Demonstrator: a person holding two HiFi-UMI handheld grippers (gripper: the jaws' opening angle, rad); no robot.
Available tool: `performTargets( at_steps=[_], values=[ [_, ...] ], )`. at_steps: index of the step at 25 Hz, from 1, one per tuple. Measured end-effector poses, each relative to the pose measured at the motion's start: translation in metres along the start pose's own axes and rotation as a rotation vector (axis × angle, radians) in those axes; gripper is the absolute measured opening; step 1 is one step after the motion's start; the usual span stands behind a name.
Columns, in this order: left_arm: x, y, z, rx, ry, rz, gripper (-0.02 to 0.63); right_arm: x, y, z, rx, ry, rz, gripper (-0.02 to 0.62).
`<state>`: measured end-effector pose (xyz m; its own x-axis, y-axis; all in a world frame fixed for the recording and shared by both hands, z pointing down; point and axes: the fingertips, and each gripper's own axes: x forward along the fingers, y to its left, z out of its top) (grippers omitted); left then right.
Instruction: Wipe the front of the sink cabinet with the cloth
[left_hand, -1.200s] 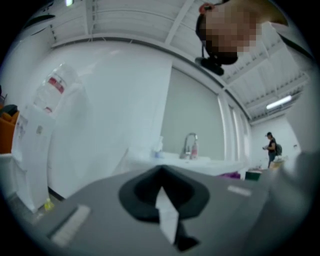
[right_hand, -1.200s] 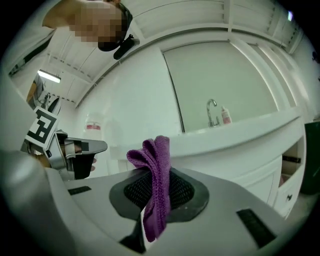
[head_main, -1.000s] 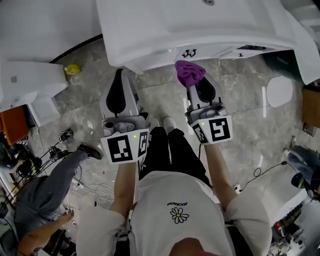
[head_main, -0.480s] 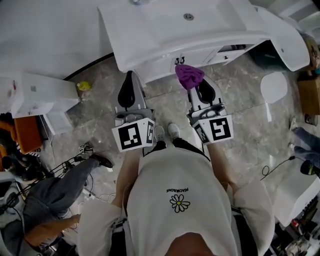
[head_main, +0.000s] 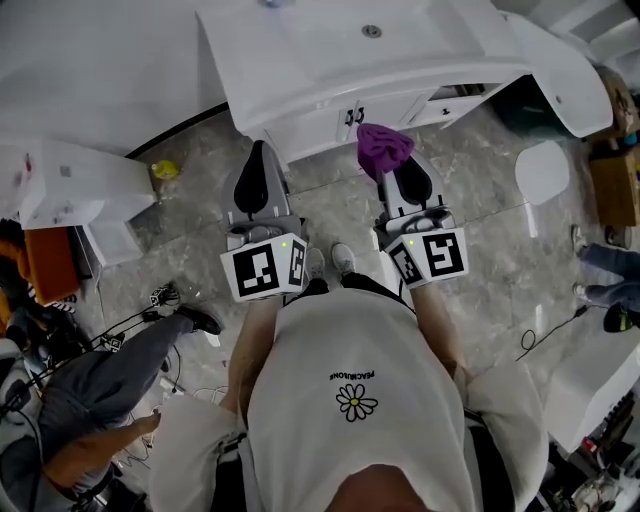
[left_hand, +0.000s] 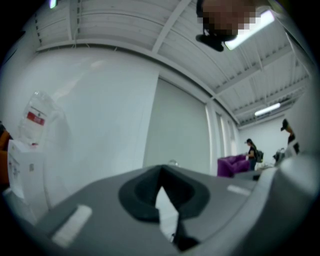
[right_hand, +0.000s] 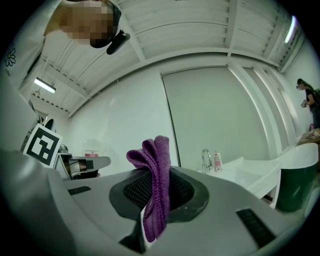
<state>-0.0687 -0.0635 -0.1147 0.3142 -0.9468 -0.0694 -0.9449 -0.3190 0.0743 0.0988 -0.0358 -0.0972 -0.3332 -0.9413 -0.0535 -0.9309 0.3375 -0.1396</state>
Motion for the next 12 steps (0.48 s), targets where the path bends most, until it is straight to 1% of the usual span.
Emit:
performTargets(
  at_steps=[5, 12],
  values=[
    [-0.008, 0.005, 0.009, 0.008, -0.016, 0.005, 0.005, -0.007, 0.004, 0.003, -0.011, -0.003, -0.024, 0.048],
    [-0.028, 0.008, 0.013, 0.034, -0.022, 0.002, 0.005, -0.018, 0.022, 0.004, -0.010, -0.008, -0.018, 0.049]
  ],
)
